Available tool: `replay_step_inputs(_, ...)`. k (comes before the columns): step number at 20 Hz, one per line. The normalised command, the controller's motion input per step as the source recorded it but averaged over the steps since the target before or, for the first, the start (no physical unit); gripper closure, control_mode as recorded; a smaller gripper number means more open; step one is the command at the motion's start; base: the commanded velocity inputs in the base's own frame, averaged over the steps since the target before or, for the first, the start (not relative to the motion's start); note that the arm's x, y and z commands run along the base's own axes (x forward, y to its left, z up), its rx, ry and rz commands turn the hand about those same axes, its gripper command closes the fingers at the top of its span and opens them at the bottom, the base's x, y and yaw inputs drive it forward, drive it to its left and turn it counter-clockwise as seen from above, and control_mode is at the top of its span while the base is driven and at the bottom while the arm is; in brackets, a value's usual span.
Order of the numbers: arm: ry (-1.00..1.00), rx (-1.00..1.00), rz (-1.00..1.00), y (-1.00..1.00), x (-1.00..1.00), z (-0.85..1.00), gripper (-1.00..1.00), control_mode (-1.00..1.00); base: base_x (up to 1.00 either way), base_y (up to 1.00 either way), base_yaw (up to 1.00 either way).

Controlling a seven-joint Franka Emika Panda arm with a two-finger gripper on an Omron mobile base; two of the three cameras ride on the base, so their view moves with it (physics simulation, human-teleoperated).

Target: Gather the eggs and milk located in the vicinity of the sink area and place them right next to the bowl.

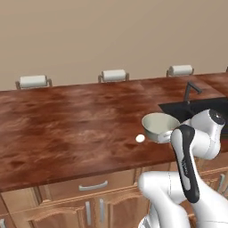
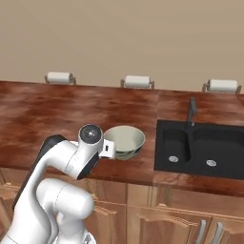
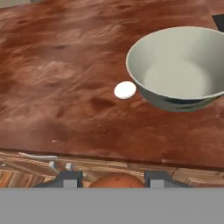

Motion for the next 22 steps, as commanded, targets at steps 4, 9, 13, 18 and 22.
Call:
replay_step_inputs(4,0.0,0.0,0.0,0.0,0.0,0.0,1.0,1.0,0.54,0.0,0.0)
replay_step_inputs(9,0.0,0.0,0.0,0.0,0.0,0.0,1.0,1.0,0.36,0.0,0.0)
replay_step_inputs(13,0.0,0.0,0.0,0.0,0.0,0.0,1.0,1.0,0.15,0.0,0.0)
replay_step_inputs(18,0.0,0.0,0.0,0.0,0.07,0.0,1.0,-1.0,0.0,0.0,0.0)
replay_step_inputs(22,0.0,0.0,0.0,-0.01,0.01,0.0,1.0,-1.0,0.0,0.0,0.0)
